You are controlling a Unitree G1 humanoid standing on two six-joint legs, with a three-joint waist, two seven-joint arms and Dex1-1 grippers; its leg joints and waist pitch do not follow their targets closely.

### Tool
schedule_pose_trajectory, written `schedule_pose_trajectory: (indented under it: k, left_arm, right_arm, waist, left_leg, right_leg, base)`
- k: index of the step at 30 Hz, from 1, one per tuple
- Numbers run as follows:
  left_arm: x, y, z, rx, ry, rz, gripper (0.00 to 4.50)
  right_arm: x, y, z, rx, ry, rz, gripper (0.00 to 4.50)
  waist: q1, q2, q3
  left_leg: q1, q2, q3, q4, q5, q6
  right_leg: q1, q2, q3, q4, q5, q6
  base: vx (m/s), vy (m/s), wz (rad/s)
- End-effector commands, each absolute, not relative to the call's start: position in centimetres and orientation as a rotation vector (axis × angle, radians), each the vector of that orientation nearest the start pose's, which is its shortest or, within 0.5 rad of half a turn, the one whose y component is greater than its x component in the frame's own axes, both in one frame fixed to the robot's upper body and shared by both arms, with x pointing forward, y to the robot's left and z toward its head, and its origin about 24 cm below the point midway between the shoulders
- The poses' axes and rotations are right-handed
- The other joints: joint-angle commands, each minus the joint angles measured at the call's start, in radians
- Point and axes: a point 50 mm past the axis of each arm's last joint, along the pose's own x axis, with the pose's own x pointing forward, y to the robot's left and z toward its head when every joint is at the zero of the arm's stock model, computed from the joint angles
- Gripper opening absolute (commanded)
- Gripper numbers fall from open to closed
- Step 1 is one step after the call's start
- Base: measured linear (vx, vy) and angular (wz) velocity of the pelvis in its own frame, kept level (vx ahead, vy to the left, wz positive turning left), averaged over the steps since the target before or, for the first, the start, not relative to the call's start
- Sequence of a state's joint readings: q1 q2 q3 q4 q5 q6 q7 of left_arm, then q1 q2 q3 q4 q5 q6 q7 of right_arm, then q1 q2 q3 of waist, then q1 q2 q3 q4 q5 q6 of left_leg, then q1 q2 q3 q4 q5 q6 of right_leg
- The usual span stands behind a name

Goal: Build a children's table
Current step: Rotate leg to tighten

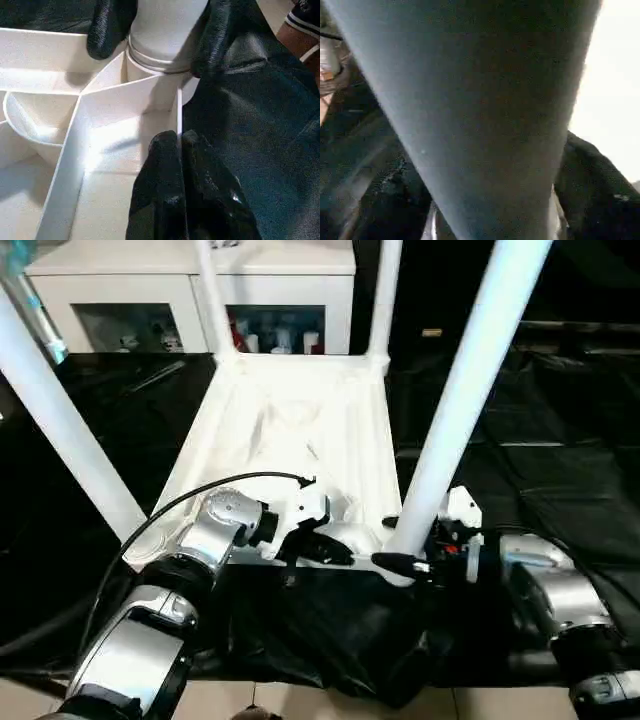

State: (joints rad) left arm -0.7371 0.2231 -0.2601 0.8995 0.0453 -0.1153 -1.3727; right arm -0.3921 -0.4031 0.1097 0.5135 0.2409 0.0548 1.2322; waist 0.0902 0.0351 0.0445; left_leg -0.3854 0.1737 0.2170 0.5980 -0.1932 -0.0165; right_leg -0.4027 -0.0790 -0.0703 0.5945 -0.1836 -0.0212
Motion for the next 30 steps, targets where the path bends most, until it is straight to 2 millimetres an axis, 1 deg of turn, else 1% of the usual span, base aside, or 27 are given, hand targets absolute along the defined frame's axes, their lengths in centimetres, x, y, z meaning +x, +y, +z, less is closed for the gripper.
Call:
schedule_pose_trajectory:
  k: [1,2,3,4,8,10,11,12,13,14,15,16,17,18,19,20,21,22,23,24,25,26,27,28,29,30]
  left_arm:
    - [32.1,9.6,5.2,0.34,0.361,-1.606,0.0]
    - [32.1,9.6,5.2,0.338,0.36,-1.606,0.0]
    - [32.1,9.6,5.3,0.336,0.36,-1.608,0.0]
    - [32.0,9.6,5.3,0.331,0.359,-1.611,0.0]
    - [31.9,9.6,5.3,0.323,0.355,-1.615,0.0]
    - [32.3,9.1,5.1,0.332,0.339,-1.547,0.0]
    - [32.5,9.0,5.1,0.336,0.336,-1.518,0.0]
    - [32.8,8.7,5.1,0.342,0.33,-1.47,0.0]
    - [33.3,8.3,5.1,0.343,0.316,-1.405,0.0]
    - [33.5,8.2,5.2,0.34,0.311,-1.381,0.0]
    - [33.9,7.6,5.3,0.334,0.298,-1.325,0.0]
    - [34.1,7.1,5.4,0.333,0.286,-1.285,0.0]
    - [34.2,6.9,5.4,0.333,0.281,-1.268,0.0]
    - [34.4,6.2,5.4,0.324,0.274,-1.238,0.0]
    - [34.4,6.0,5.5,0.32,0.273,-1.224,0.0]
    - [34.5,5.6,5.5,0.316,0.271,-1.204,0.0]
    - [34.6,4.8,5.5,0.299,0.27,-1.17,0.0]
    - [34.7,4.6,5.5,0.295,0.268,-1.156,0.0]
    - [34.7,3.8,5.5,0.285,0.266,-1.128,0.0]
    - [34.6,3.4,5.4,0.282,0.265,-1.122,0.0]
    - [34.5,3.0,5.3,0.28,0.262,-1.121,0.0]
    - [34.5,2.9,5.3,0.281,0.262,-1.124,0.0]
    - [34.4,2.7,5.3,0.288,0.26,-1.139,0.0]
    - [34.3,2.6,5.2,0.301,0.26,-1.147,0.0]
    - [34.3,2.6,5.2,0.301,0.26,-1.147,0.0]
    - [34.3,2.8,5.1,0.307,0.26,-1.157,0.0]
  right_arm:
    - [28.9,-17.0,4.3,-0.059,0.282,1.258,3.05]
    - [28.9,-17.0,4.3,-0.058,0.284,1.262,2.91]
    - [28.9,-16.9,4.3,-0.058,0.287,1.267,2.91]
    - [28.9,-16.8,4.3,-0.055,0.29,1.275,2.7]
    - [28.8,-16.6,4.2,-0.048,0.297,1.286,2.64]
    - [29.1,-16.5,3.4,-0.044,0.325,1.207,2.61]
    - [29.2,-16.5,3.1,-0.045,0.337,1.174,2.59]
    - [29.3,-16.5,2.6,-0.056,0.354,1.117,2.59]
    - [29.6,-16.5,1.9,-0.072,0.371,1.032,2.59]
    - [29.7,-16.5,1.6,-0.075,0.376,0.999,2.59]
    - [30.1,-16.5,1.1,-0.074,0.381,0.897,2.59]
    - [30.4,-16.5,0.7,-0.064,0.381,0.802,2.59]
    - [30.6,-16.4,0.5,-0.052,0.381,0.753,2.59]
    - [30.9,-16.3,0.2,-0.022,0.381,0.665,2.59]
    - [30.9,-16.2,0.1,-0.013,0.382,0.636,2.58]
    - [31.1,-16.0,0.0,-0.004,0.382,0.596,2.58]
    - [31.5,-15.7,-0.2,0.02,0.381,0.489,2.58]
    - [31.6,-15.5,-0.2,0.033,0.378,0.464,2.58]
    - [32.0,-14.6,-0.2,0.065,0.374,0.411,2.58]
    - [32.1,-14.0,-0.2,0.073,0.374,0.407,2.58]
    - [32.1,-13.0,-0.1,0.056,0.369,0.436,2.58]
    - [32.1,-12.8,-0.1,0.048,0.365,0.449,2.58]
    - [32.1,-11.8,0.3,0.017,0.338,0.511,2.58]
    - [32.1,-11.3,0.6,0.005,0.308,0.546,2.58]
    - [32.1,-11.3,0.6,0.005,0.308,0.546,2.58]
    - [32.2,-11.3,0.9,0.002,0.283,0.577,3.14]
  waist:
    - [0.002,-0.02,-0.062]
    - [0.002,-0.018,-0.063]
    - [0.002,-0.02,-0.062]
    - [0.001,-0.022,-0.062]
    - [0.002,-0.022,-0.062]
    - [0.001,-0.024,-0.062]
    - [0.001,-0.023,-0.061]
    - [-0.001,-0.022,-0.06]
    - [-0.005,-0.023,-0.054]
    - [-0.007,-0.024,-0.053]
    - [-0.011,-0.024,-0.05]
    - [-0.018,-0.025,-0.047]
    - [-0.021,-0.021,-0.046]
    - [-0.029,-0.025,-0.047]
    - [-0.037,-0.023,-0.045]
    - [-0.04,-0.025,-0.046]
    - [-0.042,-0.01,-0.046]
    - [-0.045,-0.019,-0.047]
    - [-0.046,-0.017,-0.047]
    - [-0.05,-0.012,-0.05]
    - [-0.052,-0.015,-0.051]
    - [-0.052,-0.016,-0.052]
    - [-0.052,-0.016,-0.052]
    - [-0.051,-0.019,-0.053]
    - [-0.049,-0.018,-0.054]
    - [-0.048,-0.017,-0.053]
  left_leg:
    - [0.02,0.074,-0.037,-0.067,-0.139,0.105]
    - [0.022,0.075,-0.036,-0.066,-0.134,0.105]
    - [0.022,0.075,-0.036,-0.067,-0.136,0.105]
    - [0.021,0.075,-0.036,-0.067,-0.137,0.104]
    - [0.021,0.075,-0.036,-0.066,-0.126,0.108]
    - [0.021,0.074,-0.035,-0.066,-0.13,0.108]
    - [0.022,0.074,-0.035,-0.066,-0.134,0.104]
    - [0.023,0.073,-0.035,-0.067,-0.148,0.095]
    - [0.024,0.071,-0.035,-0.07,-0.182,0.079]
    - [0.026,0.07,-0.037,-0.071,-0.198,0.067]
    - [0.03,0.068,-0.039,-0.073,-0.232,0.045]
    - [0.03,0.068,-0.045,-0.079,-0.259,0.024]
    - [0.031,0.069,-0.047,-0.081,-0.272,0.014]
    - [0.033,0.069,-0.051,-0.085,-0.299,-0.001]
    - [0.036,0.068,-0.051,-0.086,-0.315,-0.003]
    - [0.038,0.067,-0.051,-0.085,-0.321,-0.004]
    - [0.042,0.064,-0.051,-0.084,-0.332,-0.004]
    - [0.041,0.064,-0.05,-0.084,-0.332,-0.005]
    - [0.038,0.064,-0.051,-0.085,-0.325,-0.004]
    - [0.039,0.066,-0.05,-0.086,-0.321,-0.006]
    - [0.039,0.063,-0.048,-0.084,-0.315,-0.003]
    - [0.038,0.062,-0.046,-0.083,-0.31,0.004]
    - [0.037,0.06,-0.044,-0.081,-0.294,0.016]
    - [0.033,0.059,-0.043,-0.079,-0.275,0.032]
    - [0.032,0.06,-0.043,-0.079,-0.263,0.038]
    - [0.032,0.059,-0.042,-0.078,-0.25,0.049]
  right_leg:
    - [0.049,-0.091,0.048,-0.062,-0.154,-0.246]
    - [0.047,-0.09,0.048,-0.063,-0.152,-0.246]
    - [0.047,-0.089,0.048,-0.062,-0.152,-0.247]
    - [0.048,-0.089,0.047,-0.062,-0.154,-0.246]
    - [0.047,-0.088,0.048,-0.06,-0.147,-0.246]
    - [0.046,-0.088,0.047,-0.061,-0.152,-0.246]
    - [0.045,-0.088,0.047,-0.061,-0.159,-0.244]
    - [0.043,-0.088,0.048,-0.066,-0.186,-0.237]
    - [0.04,-0.088,0.048,-0.074,-0.244,-0.227]
    - [0.04,-0.091,0.048,-0.079,-0.282,-0.216]
    - [0.037,-0.091,0.048,-0.09,-0.365,-0.194]
    - [0.04,-0.092,0.047,-0.095,-0.428,-0.173]
    - [0.038,-0.093,0.048,-0.096,-0.447,-0.165]
    - [0.039,-0.092,0.046,-0.099,-0.464,-0.155]
    - [0.035,-0.092,0.049,-0.103,-0.469,-0.15]
    - [0.033,-0.091,0.049,-0.104,-0.472,-0.149]
    - [0.03,-0.091,0.051,-0.105,-0.474,-0.151]
    - [0.031,-0.09,0.051,-0.108,-0.462,-0.153]
    - [0.034,-0.09,0.051,-0.105,-0.451,-0.156]
    - [0.032,-0.088,0.052,-0.103,-0.416,-0.165]
    - [0.034,-0.086,0.052,-0.101,-0.387,-0.173]
    - [0.035,-0.085,0.052,-0.1,-0.373,-0.177]
    - [0.037,-0.086,0.054,-0.099,-0.344,-0.184]
    - [0.042,-0.088,0.054,-0.097,-0.329,-0.188]
    - [0.043,-0.089,0.054,-0.095,-0.32,-0.19]
    - [0.043,-0.087,0.054,-0.095,-0.313,-0.191]
  base:
    - [0.0,0.0,0.0]
    - [0.0,0.0,0.0]
    - [0.0,0.0,0.0]
    - [0.0,0.0,0.0]
    - [0.0,0.0,0.0]
    - [0.0,0.0,0.0]
    - [0.0,0.0,0.0]
    - [0.0,0.0,0.0]
    - [0.0,0.0,0.0]
    - [0.0,0.0,0.0]
    - [0.0,0.0,0.0]
    - [0.0,0.0,0.0]
    - [0.0,0.0,0.0]
    - [0.0,0.0,0.0]
    - [0.0,0.0,0.0]
    - [0.0,0.0,0.0]
    - [0.0,0.0,0.0]
    - [0.0,0.0,0.0]
    - [0.0,0.0,0.0]
    - [0.0,0.0,0.0]
    - [0.0,0.0,0.0]
    - [0.0,0.0,0.0]
    - [0.0,0.0,0.0]
    - [0.0,0.0,0.0]
    - [0.0,0.0,0.0]
    - [0.0,0.0,0.0]
